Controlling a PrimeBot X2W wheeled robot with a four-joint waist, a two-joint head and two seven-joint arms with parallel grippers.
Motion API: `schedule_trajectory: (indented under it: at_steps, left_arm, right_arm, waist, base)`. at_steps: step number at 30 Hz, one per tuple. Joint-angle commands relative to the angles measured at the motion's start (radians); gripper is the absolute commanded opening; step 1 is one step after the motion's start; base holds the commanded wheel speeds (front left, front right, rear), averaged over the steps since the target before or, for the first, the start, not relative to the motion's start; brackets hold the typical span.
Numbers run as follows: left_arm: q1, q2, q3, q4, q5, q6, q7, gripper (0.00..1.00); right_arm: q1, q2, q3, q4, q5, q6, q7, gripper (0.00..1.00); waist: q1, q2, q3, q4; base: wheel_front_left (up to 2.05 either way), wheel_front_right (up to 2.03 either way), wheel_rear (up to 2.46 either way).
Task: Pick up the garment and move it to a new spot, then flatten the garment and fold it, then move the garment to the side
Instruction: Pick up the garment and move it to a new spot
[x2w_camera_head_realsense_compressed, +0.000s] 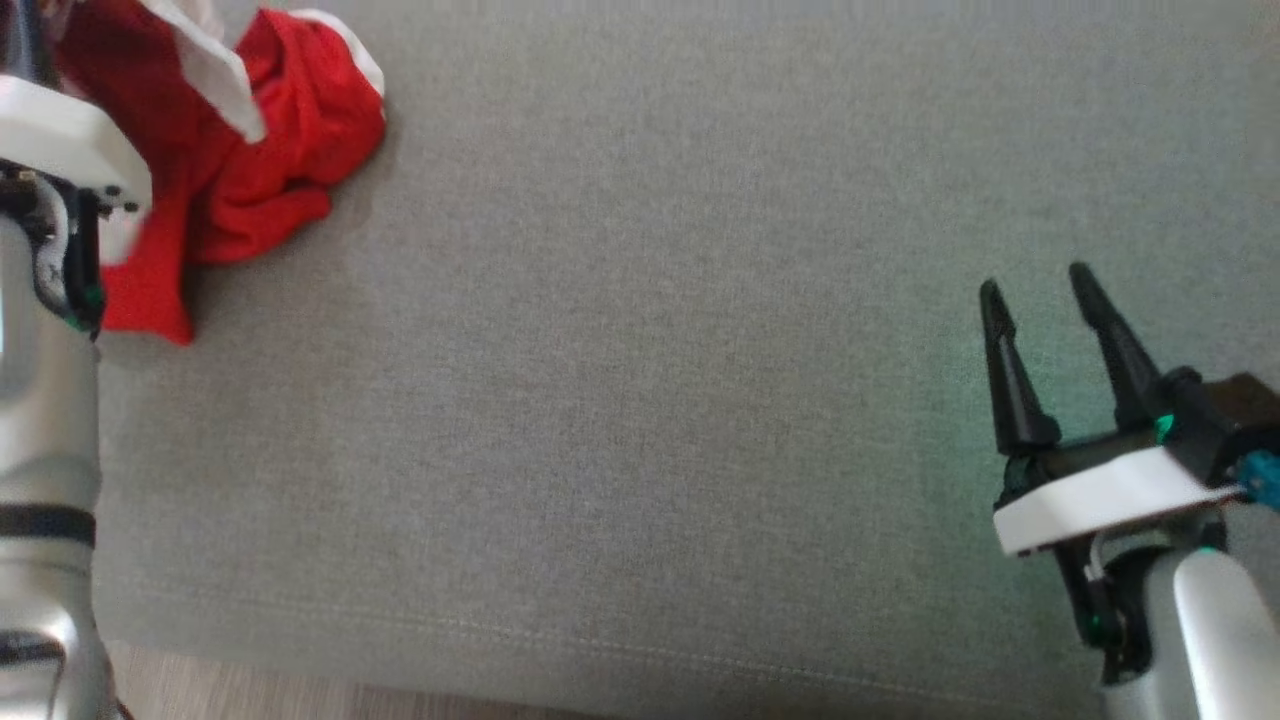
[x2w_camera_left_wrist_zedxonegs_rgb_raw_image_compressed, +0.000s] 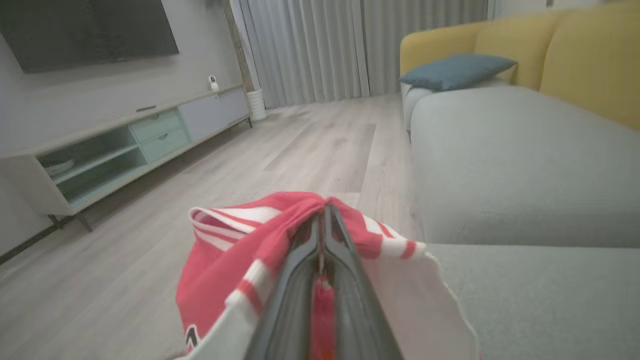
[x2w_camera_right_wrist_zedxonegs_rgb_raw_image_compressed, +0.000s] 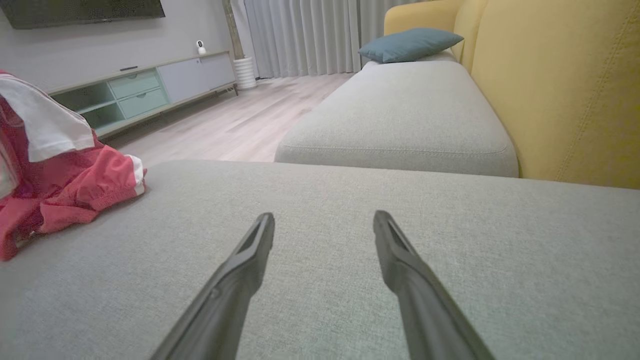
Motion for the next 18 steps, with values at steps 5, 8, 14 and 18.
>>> schedule_trajectory:
  at_steps: [5,8,14,18]
  left_arm:
    - [0.121,0.025,-0.013,-0.319,0.022,0.026,-0.011,0.00]
    - [0.221,-0.010,-0.057,-0.514,0.033,0.036,0.032,0.00]
    - [0.408,-0.105,-0.169,-0.859,0.021,0.044,0.151,0.00]
    - [0.472,-0.183,-0.281,-0.952,-0.001,0.021,0.187,0.00]
  right_arm:
    - [0.025,0.032,0.005,-0.014,0.014,-0.001,-0.030,1.00]
    - [0.037,0.043,-0.004,-0.015,0.018,-0.001,-0.036,1.00]
    - [0.042,0.055,-0.009,-0.036,0.023,-0.001,-0.041,1.00]
    - [0.037,0.057,-0.013,-0.051,0.025,-0.001,-0.040,1.00]
  waist:
    - [0.0000,-0.0001,-0.119,-0.025]
    - [0.0000,-0.0001,-0.154,-0.054]
    - [0.0000,-0.0001,-0.179,-0.152]
    - [0.0000,-0.0001,-0.168,-0.235]
  base:
    - [0.00,0.00,0.00]
    - [0.00,0.00,0.00]
    - [0.00,0.00,0.00]
    - [0.00,0.00,0.00]
